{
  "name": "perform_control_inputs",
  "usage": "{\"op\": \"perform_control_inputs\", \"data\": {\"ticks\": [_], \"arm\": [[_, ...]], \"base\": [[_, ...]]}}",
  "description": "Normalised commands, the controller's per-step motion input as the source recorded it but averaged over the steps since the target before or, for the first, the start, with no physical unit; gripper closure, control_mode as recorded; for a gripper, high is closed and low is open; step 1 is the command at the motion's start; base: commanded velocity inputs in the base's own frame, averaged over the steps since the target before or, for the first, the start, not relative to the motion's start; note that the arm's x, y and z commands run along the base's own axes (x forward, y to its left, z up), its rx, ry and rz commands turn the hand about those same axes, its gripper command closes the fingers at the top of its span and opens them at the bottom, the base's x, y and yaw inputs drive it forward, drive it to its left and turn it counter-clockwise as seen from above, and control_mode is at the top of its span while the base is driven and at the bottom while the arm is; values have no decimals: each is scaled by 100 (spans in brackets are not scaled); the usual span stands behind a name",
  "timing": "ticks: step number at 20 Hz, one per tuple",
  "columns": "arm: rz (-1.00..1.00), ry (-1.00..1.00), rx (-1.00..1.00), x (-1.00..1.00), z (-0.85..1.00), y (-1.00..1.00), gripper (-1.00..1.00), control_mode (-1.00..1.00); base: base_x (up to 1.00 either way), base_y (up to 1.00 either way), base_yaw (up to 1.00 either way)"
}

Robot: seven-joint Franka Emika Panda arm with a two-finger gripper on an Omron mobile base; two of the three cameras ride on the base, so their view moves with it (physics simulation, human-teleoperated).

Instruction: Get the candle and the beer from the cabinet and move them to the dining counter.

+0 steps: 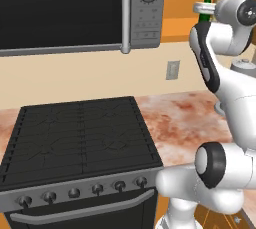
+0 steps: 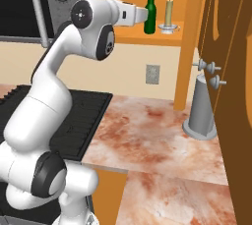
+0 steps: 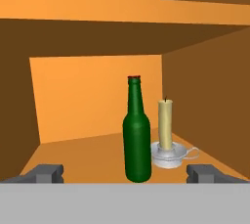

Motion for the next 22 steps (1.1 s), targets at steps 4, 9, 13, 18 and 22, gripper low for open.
{"op": "perform_control_inputs", "data": {"ticks": [4, 9, 13, 18, 22], "arm": [[0, -3, 0, 19, 0, -1, -100, -100], [0, -10, 0, 17, 1, -9, -100, -100], [0, -4, 0, 19, 7, -6, -100, -100], [0, 0, 0, 22, 14, -5, -100, -100], [0, 0, 0, 20, 20, -7, -100, -100]], "base": [[0, 0, 0], [0, 0, 0], [0, 0, 0], [0, 0, 0], [0, 0, 0]]}}
